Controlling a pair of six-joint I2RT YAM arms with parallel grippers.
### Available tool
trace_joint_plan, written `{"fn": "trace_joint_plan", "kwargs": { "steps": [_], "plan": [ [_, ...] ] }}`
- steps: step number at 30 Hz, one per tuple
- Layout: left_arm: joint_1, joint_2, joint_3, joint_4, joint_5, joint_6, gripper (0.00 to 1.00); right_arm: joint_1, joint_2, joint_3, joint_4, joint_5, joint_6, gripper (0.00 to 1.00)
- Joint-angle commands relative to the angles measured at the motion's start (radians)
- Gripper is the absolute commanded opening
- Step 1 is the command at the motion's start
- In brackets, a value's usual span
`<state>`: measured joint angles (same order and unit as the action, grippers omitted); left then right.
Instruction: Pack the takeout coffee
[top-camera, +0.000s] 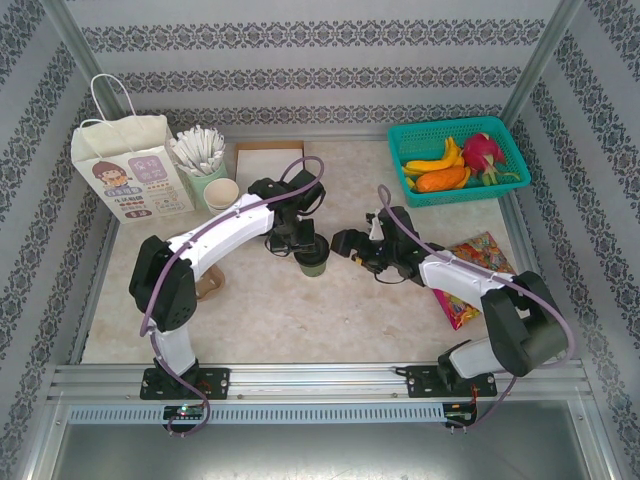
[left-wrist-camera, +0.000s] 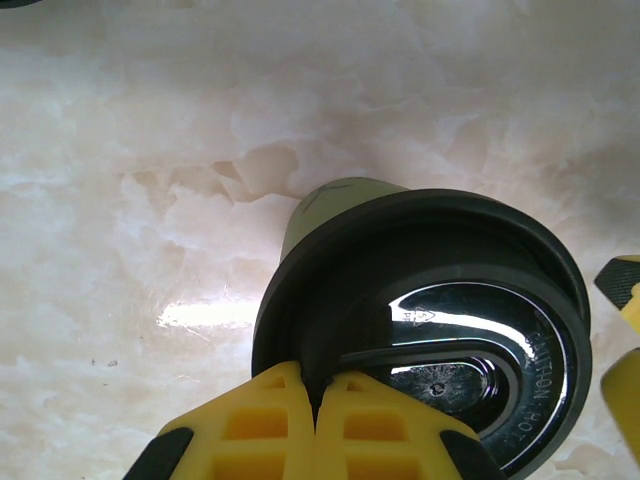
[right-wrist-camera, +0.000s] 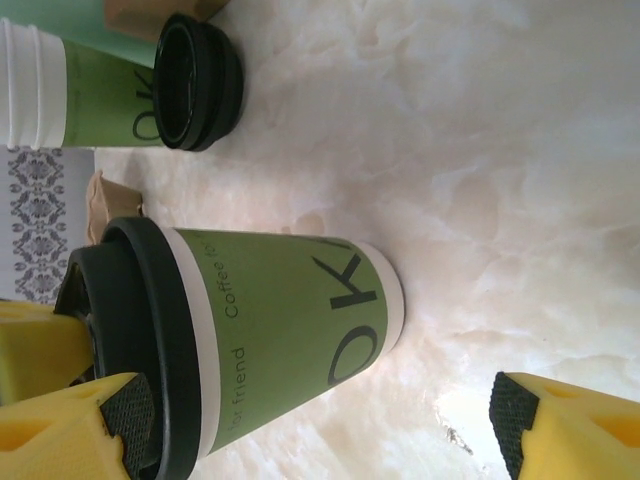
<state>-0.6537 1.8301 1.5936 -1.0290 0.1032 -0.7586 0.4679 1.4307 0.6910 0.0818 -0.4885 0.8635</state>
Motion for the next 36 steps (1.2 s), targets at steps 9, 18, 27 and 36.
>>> {"fn": "trace_joint_plan", "kwargs": {
  "steps": [9,18,27,36],
  "plan": [
    [-0.007,0.094,0.026,-0.097,0.002,0.054,0.00,0.032,0.006,-0.013,0.006,-0.031,-0.009,0.89],
    [-0.010,0.152,-0.085,-0.052,0.011,0.077,0.00,0.051,0.083,-0.105,-0.054,0.051,0.025,0.87],
    [-0.010,0.174,-0.117,-0.038,-0.009,0.121,0.00,0.044,0.055,-0.086,-0.024,-0.003,0.061,0.88],
    [-0.015,0.068,0.073,-0.156,-0.072,0.333,0.00,-0.043,-0.025,0.064,-0.061,-0.168,0.065,0.90]
  ]
}}
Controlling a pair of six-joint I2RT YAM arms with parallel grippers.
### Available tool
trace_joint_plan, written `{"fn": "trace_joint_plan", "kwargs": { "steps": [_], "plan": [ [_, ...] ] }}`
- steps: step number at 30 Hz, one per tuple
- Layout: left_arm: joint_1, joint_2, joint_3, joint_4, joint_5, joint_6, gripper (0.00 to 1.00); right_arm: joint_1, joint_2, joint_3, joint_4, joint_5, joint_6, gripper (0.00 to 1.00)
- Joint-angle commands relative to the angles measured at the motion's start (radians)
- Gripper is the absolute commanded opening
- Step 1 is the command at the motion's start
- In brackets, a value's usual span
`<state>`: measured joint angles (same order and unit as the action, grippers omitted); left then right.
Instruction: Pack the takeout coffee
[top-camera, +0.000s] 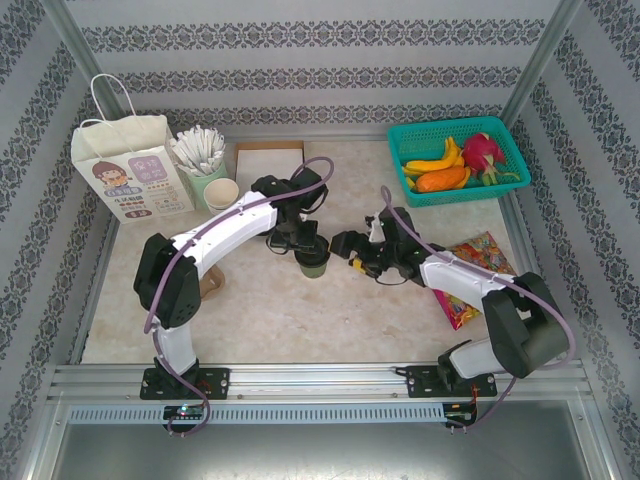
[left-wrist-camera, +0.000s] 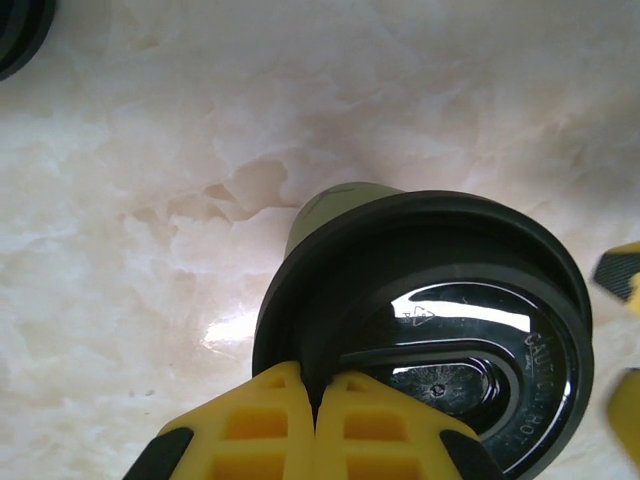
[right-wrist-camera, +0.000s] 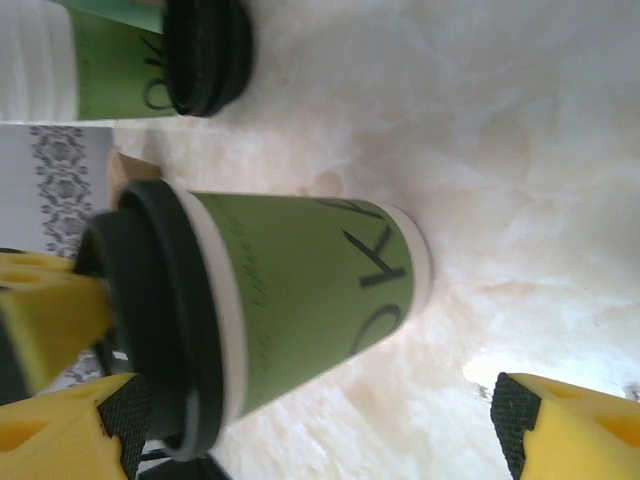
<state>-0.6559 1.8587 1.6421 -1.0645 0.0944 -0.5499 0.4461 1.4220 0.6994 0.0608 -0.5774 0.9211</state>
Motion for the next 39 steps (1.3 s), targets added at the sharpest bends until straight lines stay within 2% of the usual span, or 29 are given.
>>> {"fn": "trace_joint_plan", "kwargs": {
  "steps": [1,8,14,23,33,39],
  "plan": [
    [-0.014,0.036,0.042,-0.137,-0.060,0.147,0.00,-0.024,-0.007,0.064,-0.045,-0.091,0.005,0.90],
    [-0.028,0.036,0.118,-0.203,0.024,0.260,0.00,-0.027,0.102,0.128,-0.050,-0.180,0.036,0.90],
    [-0.028,0.034,0.087,-0.176,0.088,0.297,0.00,-0.015,0.165,0.175,-0.067,-0.210,0.039,0.90],
    [-0.040,0.031,0.017,-0.117,0.072,0.272,0.00,0.025,0.236,0.172,-0.084,-0.204,0.031,0.90],
    [-0.054,0.038,-0.102,-0.018,0.081,0.213,0.00,0.046,0.316,0.088,-0.084,-0.147,0.019,0.90],
    [-0.054,0.037,-0.088,-0.024,0.070,0.193,0.00,0.039,0.258,0.109,-0.077,-0.148,0.003,0.90]
  ]
}}
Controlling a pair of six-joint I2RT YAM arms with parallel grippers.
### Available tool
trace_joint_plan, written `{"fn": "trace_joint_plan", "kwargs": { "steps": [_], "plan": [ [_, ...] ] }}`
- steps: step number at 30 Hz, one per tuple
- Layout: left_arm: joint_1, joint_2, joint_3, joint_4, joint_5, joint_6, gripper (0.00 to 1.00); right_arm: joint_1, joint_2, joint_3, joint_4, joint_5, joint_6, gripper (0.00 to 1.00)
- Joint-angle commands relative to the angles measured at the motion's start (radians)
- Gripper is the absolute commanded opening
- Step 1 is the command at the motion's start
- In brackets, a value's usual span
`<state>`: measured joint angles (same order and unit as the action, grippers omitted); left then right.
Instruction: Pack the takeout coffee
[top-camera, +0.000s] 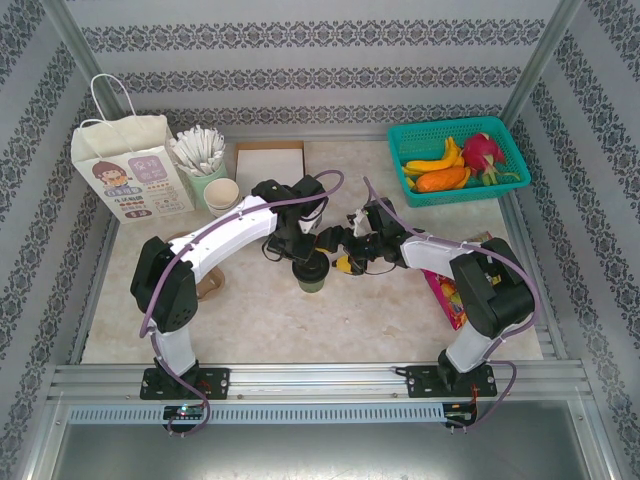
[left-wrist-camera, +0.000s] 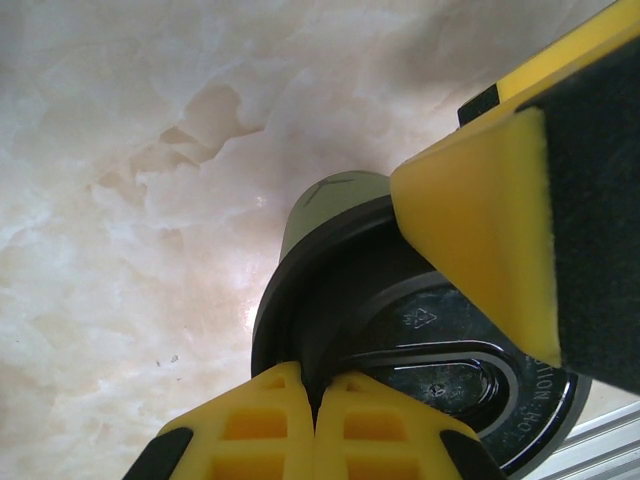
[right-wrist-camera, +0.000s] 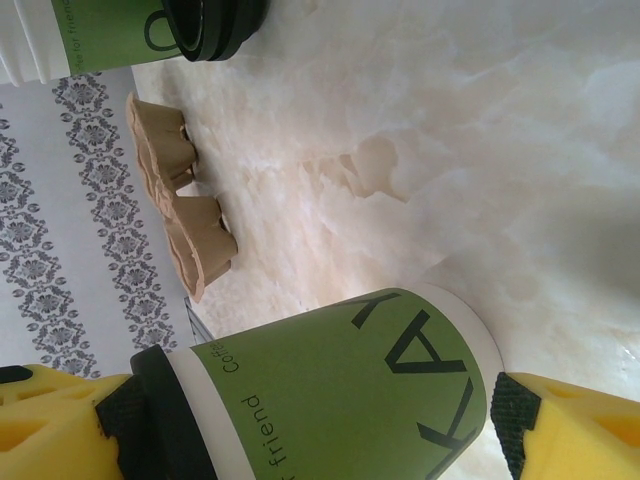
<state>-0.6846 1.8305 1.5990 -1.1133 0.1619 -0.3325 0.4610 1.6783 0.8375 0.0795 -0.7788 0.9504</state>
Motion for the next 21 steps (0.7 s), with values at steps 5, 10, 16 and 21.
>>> {"fn": "trace_joint_plan", "kwargs": {
  "steps": [5,10,16,21],
  "plan": [
    [-0.026,0.045,-0.035,0.016,-0.005,-0.038,0.00,-0.004,-0.104,-0.072,-0.101,0.081,-0.044,0.90],
    [-0.026,0.041,-0.032,0.016,-0.002,-0.042,0.00,-0.001,-0.157,-0.118,-0.106,0.077,-0.049,0.90],
    [-0.027,0.046,-0.010,0.003,-0.012,-0.049,0.00,0.015,-0.177,-0.166,-0.113,0.096,-0.044,0.90],
    [-0.027,0.037,0.005,0.001,-0.023,-0.083,0.00,0.019,-0.210,-0.187,-0.100,0.097,-0.058,0.90]
  ]
}}
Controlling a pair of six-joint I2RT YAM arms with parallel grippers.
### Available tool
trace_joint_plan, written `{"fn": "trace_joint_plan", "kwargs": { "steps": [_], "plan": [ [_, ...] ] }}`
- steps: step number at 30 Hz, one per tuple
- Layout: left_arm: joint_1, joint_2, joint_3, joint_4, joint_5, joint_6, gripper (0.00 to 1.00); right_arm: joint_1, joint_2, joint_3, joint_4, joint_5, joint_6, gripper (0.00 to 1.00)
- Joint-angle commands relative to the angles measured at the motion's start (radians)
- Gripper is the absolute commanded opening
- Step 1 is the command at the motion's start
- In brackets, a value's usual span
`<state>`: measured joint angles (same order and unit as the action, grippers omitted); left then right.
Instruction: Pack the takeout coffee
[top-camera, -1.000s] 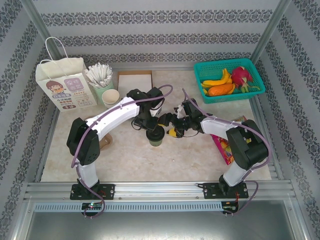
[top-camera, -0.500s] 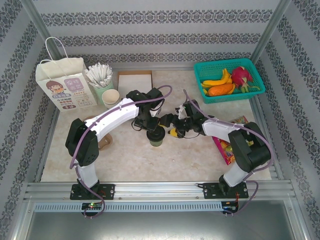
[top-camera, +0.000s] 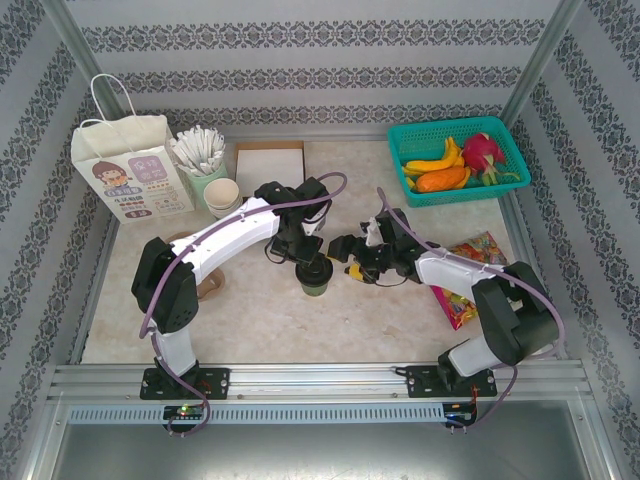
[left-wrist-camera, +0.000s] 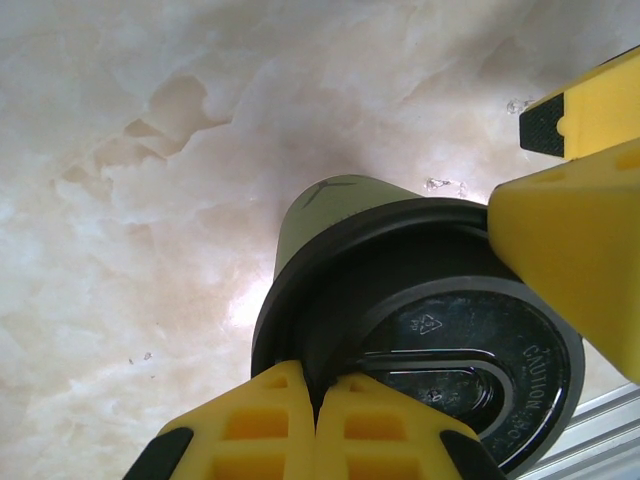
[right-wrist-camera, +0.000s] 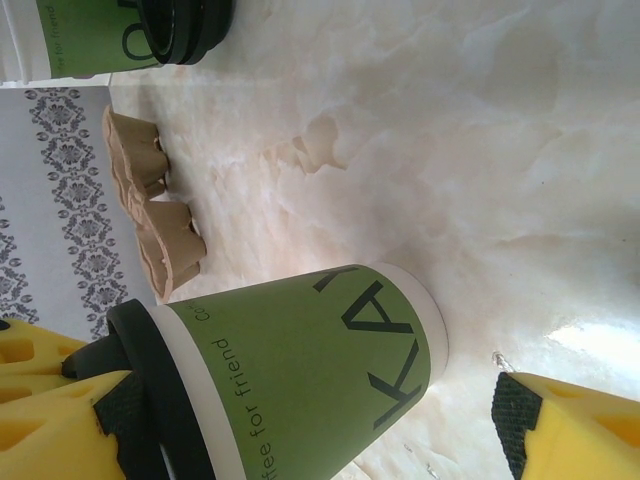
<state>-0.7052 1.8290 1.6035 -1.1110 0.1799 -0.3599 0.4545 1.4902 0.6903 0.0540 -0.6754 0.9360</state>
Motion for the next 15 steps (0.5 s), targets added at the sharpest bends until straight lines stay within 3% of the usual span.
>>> {"fn": "trace_joint_plan", "kwargs": {
  "steps": [1,7,15],
  "plan": [
    [-0.006,0.037,0.001,0.000,-0.040,-0.062,0.00,0.026,-0.036,-0.037,-0.072,-0.004,-0.052,0.90],
    [-0.007,0.018,0.000,0.007,-0.048,-0.102,0.00,0.037,-0.097,-0.026,-0.090,0.026,-0.093,0.91],
    [-0.007,0.019,0.005,0.003,-0.051,-0.128,0.00,0.051,-0.042,-0.072,-0.096,0.076,-0.119,0.90]
  ]
}}
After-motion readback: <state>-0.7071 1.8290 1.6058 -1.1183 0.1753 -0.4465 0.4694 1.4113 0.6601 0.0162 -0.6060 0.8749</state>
